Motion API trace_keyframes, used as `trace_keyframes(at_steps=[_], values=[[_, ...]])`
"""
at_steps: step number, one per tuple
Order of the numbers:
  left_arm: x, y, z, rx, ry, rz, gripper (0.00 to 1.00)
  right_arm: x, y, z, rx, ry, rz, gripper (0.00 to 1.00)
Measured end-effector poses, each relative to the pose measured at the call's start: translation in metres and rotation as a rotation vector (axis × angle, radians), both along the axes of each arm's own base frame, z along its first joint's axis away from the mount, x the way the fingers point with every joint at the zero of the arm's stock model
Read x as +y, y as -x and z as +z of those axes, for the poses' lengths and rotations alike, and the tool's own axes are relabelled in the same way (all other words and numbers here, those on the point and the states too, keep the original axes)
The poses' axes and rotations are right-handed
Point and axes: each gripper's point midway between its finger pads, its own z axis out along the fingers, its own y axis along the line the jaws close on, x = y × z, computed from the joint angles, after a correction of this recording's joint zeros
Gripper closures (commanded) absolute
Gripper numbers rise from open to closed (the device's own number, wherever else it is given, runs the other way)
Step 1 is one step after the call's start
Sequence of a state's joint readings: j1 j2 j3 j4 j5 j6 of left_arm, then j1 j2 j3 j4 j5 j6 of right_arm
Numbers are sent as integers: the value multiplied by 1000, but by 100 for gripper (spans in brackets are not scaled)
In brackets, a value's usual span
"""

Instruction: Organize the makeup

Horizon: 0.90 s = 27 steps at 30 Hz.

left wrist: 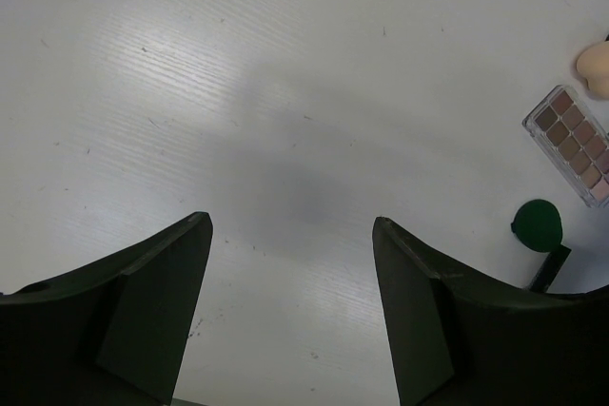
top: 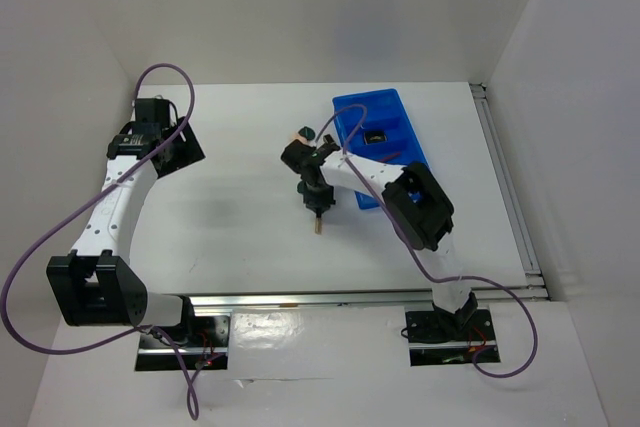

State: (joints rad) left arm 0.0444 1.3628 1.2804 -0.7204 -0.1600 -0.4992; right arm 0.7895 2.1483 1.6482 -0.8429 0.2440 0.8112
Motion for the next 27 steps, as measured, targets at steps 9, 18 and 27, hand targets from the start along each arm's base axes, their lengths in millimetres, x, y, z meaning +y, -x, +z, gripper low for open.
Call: trace_keyframes(at_steps=[9, 18, 27], values=[[-2, 0, 0, -1, 11, -9, 18, -8, -15, 79, -173, -47, 52, 96], [-69, -4, 0, -25, 93, -216, 19, -93, -85, 151, -351, -112, -205, 96], [-96, -3, -13, 18, 105, -290, 19, -170, -97, 114, -277, -206, -519, 96]])
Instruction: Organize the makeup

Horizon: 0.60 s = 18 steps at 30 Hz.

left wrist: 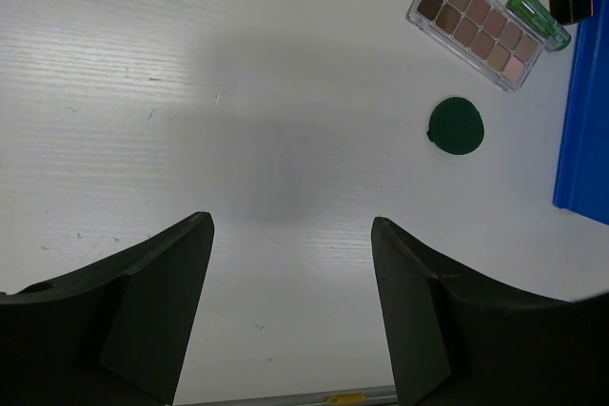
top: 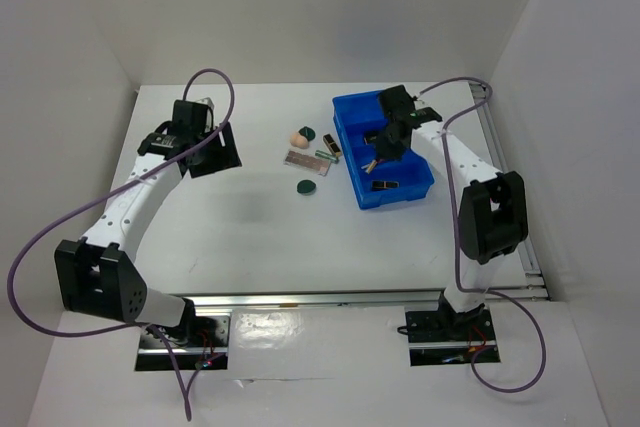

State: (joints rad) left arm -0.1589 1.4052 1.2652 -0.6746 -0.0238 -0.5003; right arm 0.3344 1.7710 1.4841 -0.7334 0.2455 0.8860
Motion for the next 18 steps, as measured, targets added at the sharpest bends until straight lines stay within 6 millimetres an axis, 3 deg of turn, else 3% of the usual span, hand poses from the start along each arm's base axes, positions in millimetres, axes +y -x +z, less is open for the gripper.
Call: trace_keyframes(at_steps=[7, 12, 18], values=[[0, 0, 0, 1, -1, 0, 19, 1, -26, 9, -79, -154, -92, 96], [0, 0, 0, 2, -1, 0, 19, -22, -38, -5, -87, -211, -193, 96], [0, 0, 1, 1, -1, 0, 19, -19, -44, -11, -97, -263, -219, 89]])
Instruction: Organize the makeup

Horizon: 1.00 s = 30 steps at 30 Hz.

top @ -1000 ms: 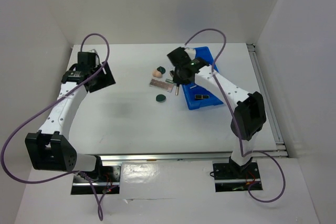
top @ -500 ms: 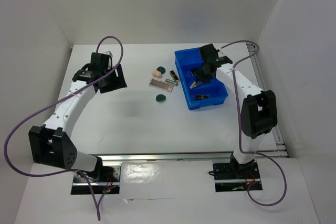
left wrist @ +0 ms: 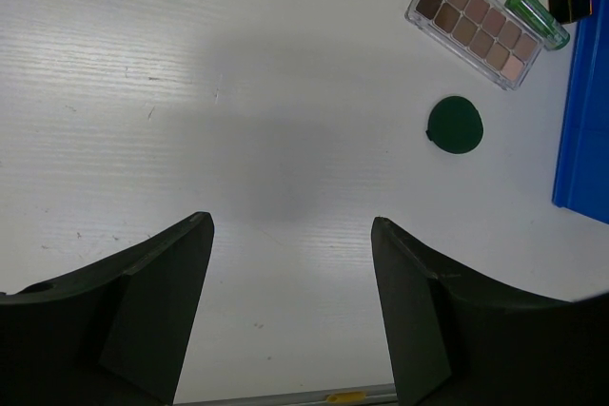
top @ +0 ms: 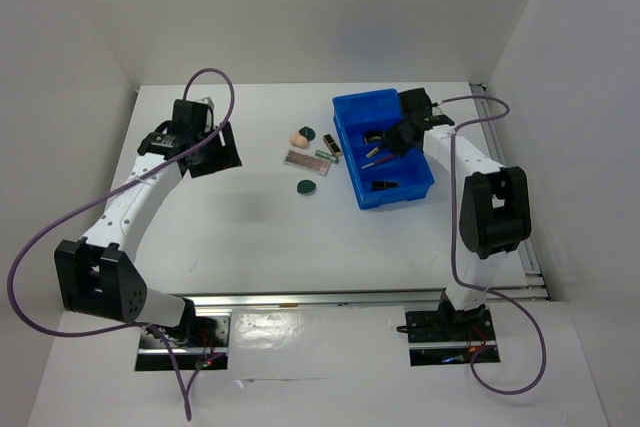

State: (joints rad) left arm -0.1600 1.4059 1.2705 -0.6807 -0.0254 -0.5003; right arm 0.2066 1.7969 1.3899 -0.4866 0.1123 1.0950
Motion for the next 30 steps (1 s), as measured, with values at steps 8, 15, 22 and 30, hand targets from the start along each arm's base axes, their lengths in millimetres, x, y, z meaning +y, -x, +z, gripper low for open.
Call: trace_keyframes(at_steps=[8, 15, 22, 30], values=[[0, 0, 0, -1, 0, 0, 19, 5, 0, -9, 9, -34, -8, 73], [0, -3, 4, -9, 1, 0, 18, 8, 0, -15, 24, -57, -6, 61], [-5, -4, -2, 10, 8, -15, 18, 8, 3, -20, 35, -52, 5, 58], [-72, -36, 14, -23, 31, -163, 35, 29, -3, 2, -52, 100, 230, 58]])
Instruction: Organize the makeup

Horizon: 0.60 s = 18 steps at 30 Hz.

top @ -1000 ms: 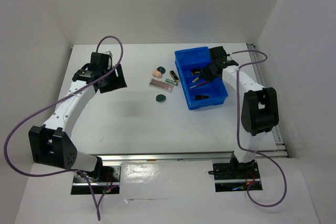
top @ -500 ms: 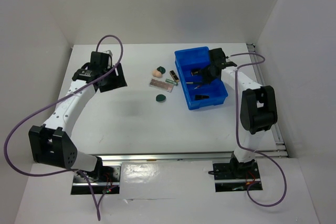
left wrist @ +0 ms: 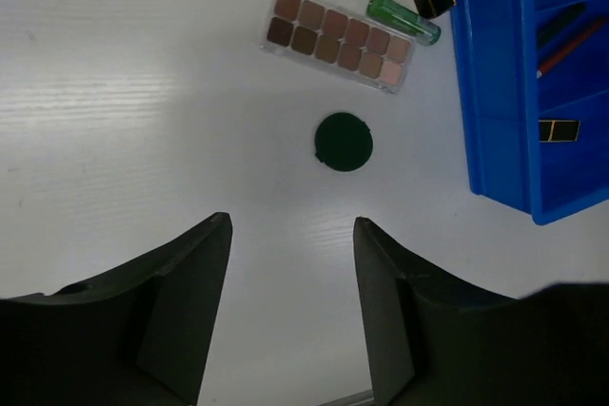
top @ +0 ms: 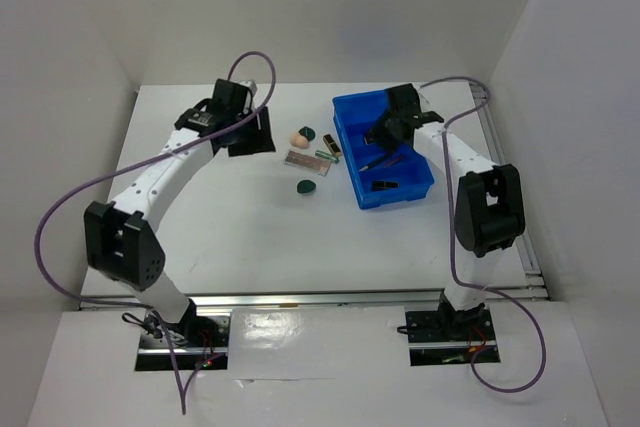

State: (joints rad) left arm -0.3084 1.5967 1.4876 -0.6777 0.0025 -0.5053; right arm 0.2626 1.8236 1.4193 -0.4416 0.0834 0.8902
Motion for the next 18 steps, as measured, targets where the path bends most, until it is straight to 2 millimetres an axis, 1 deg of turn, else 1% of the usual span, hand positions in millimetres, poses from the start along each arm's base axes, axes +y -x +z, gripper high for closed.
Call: trace_keyframes(at_steps=[2, 3, 4, 6, 8, 10, 11, 12, 14, 16, 17, 18], values=[[-20, -14, -2, 3, 10, -33, 40, 19, -7, 23, -69, 40, 93, 58], [-28, -21, -6, 16, 21, -43, 43, 30, -11, 37, -113, 65, 151, 58], [-34, -28, -12, 31, 29, -46, 47, 40, -13, 52, -155, 86, 199, 58], [-43, -36, -27, 69, 36, -54, 47, 56, -17, 74, -219, 113, 274, 59], [-51, -42, -43, 108, 37, -58, 47, 69, -17, 90, -268, 139, 347, 59], [-57, -44, -57, 146, 38, -54, 47, 77, -16, 98, -290, 175, 402, 59], [-61, -45, -64, 163, 40, -53, 44, 80, -19, 101, -299, 195, 425, 59], [-64, -45, -69, 179, 46, -48, 37, 84, -22, 105, -312, 212, 442, 59], [-67, -46, -77, 206, 43, -44, 30, 92, -27, 105, -321, 239, 469, 59], [-73, -57, -78, 205, 52, -36, 25, 98, -26, 97, -309, 262, 492, 59], [-76, -65, -78, 201, 56, -32, 19, 98, -25, 93, -295, 273, 502, 59], [-80, -76, -76, 183, 61, -29, 17, 99, -22, 89, -284, 282, 513, 59]])
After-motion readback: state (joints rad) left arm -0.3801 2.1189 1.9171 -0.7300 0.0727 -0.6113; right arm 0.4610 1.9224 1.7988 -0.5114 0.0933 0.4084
